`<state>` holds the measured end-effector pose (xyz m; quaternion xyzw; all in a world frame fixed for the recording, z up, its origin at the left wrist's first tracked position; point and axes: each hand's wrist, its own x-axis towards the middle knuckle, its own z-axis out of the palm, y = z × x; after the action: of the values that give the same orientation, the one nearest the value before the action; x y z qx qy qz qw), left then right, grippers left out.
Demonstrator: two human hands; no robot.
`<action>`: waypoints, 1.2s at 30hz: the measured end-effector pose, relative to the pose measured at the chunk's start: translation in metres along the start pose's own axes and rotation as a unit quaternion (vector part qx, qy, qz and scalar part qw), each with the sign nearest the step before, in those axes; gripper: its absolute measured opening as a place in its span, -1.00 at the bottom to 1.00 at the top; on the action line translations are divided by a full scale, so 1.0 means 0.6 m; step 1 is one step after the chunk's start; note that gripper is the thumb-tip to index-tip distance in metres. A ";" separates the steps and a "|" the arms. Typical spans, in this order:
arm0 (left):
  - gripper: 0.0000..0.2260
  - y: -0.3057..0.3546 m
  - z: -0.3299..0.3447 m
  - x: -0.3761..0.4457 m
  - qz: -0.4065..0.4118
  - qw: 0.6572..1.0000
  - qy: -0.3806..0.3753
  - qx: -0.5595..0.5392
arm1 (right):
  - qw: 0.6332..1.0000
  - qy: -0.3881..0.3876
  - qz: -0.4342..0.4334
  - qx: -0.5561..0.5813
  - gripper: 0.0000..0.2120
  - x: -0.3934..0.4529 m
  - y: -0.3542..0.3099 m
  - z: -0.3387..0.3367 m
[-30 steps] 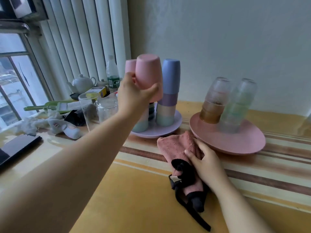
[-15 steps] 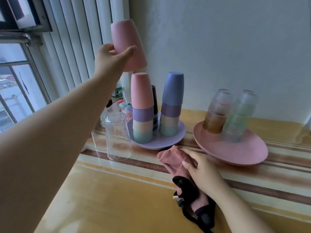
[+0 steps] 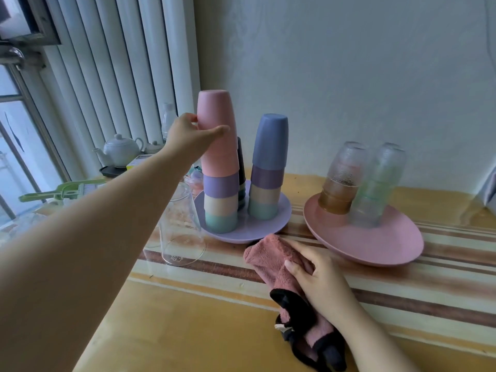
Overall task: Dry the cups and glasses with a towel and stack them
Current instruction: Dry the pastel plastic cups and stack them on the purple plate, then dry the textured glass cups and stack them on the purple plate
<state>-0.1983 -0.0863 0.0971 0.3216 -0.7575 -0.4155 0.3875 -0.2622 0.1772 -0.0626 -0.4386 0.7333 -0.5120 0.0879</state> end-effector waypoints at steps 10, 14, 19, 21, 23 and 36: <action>-0.46 0.002 0.047 -0.081 0.207 0.948 0.196 0.142 | 0.998 0.032 0.022 0.050 -0.61 -0.003 0.026 -0.005; -0.71 0.003 0.139 -0.134 0.311 0.943 -0.012 0.116 | 0.993 0.109 0.029 0.041 -0.62 -0.001 0.029 -0.038; -0.48 0.015 0.280 -0.137 0.122 0.969 -0.209 0.048 | 0.984 0.141 0.067 0.080 -0.63 -0.007 0.056 -0.083; -0.35 0.029 0.326 -0.130 0.065 0.974 -0.219 -0.005 | 0.983 0.136 0.078 0.094 -0.64 -0.010 0.072 -0.098; -0.22 0.039 0.364 -0.121 0.042 0.975 -0.218 -0.026 | 0.982 0.130 0.079 0.110 -0.66 -0.007 0.084 -0.108; -0.39 0.031 0.435 -0.081 0.091 0.974 -0.206 0.015 | 0.981 0.120 0.034 0.145 -0.68 0.005 0.102 -0.107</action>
<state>-0.4004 0.0607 0.0055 0.1645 -0.8531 -0.4248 0.2544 -0.3348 0.2239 -0.0829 -0.3315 0.6705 -0.6590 0.0789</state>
